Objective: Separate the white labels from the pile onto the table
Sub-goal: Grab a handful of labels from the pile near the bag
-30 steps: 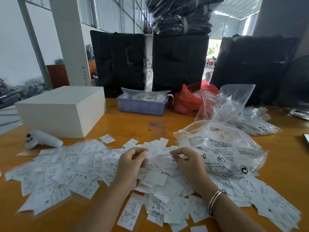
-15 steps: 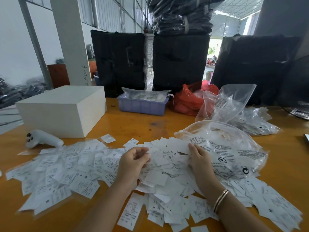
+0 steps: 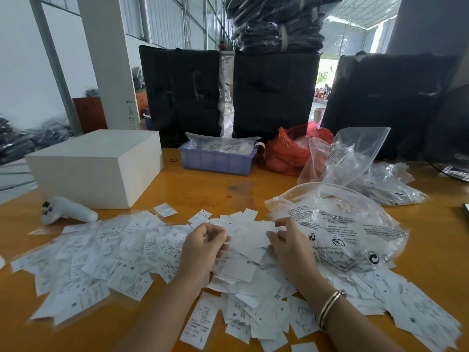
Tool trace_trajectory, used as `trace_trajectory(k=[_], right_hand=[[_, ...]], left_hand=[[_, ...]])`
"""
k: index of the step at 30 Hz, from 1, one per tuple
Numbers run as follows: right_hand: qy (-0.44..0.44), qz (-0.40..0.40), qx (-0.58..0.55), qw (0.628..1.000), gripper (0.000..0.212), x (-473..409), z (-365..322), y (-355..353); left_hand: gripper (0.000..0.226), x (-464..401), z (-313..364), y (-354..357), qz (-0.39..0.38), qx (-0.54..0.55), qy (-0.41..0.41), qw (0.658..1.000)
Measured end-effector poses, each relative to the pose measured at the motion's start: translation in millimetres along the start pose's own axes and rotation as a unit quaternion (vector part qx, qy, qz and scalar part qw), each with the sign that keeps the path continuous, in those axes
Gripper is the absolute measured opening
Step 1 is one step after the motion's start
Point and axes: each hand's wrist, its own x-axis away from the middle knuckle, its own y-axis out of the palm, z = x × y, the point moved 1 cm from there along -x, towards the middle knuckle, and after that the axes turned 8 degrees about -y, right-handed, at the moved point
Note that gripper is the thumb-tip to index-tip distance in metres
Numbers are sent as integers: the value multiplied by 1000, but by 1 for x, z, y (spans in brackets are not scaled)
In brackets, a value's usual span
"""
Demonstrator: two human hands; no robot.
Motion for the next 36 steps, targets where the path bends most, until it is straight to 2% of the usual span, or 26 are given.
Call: trace_trajectory(k=[3, 6, 8, 11, 15, 18, 20, 22, 25, 33, 36], right_hand=[[12, 15, 22, 1000, 13, 0, -1, -4], [-11, -10, 90, 996, 26, 1, -2, -7], [-35, -20, 113, 993, 24, 2, -5, -8], [-79, -5, 72, 994, 18, 4, -7, -9], [-117, -27, 1, 993, 48, 9, -11, -10], [-131, -29, -5, 991, 58, 10, -12, -11], [-144, -27, -4, 989, 62, 11, -13, -11], [-154, -18, -15, 988, 63, 12, -13, -11], [-165, 1, -49, 985, 60, 11, -11, -10], [-167, -7, -51, 985, 60, 10, -7, -9], [-136, -35, -1, 990, 41, 6, -3, -5]], left_hand=[[5, 0, 0, 0, 2, -10, 6, 1000], [5, 1, 1, 0, 4, -3, 3, 1000], [5, 1, 1, 0, 4, 17, -3, 1000], [7, 2, 4, -2, -4, 58, -3, 998], [25, 3, 6, -2, -25, 13, 5, 1000], [28, 1, 5, 1, -72, 21, -53, 996], [30, 1, 4, 0, -73, -13, -50, 996], [40, 1, 1, -2, -57, -115, 0, 992], [35, 4, 1, -1, -47, -228, 67, 970], [9, 5, 1, 4, -89, -235, 78, 965], [11, 3, 0, 3, -60, -204, 81, 974]])
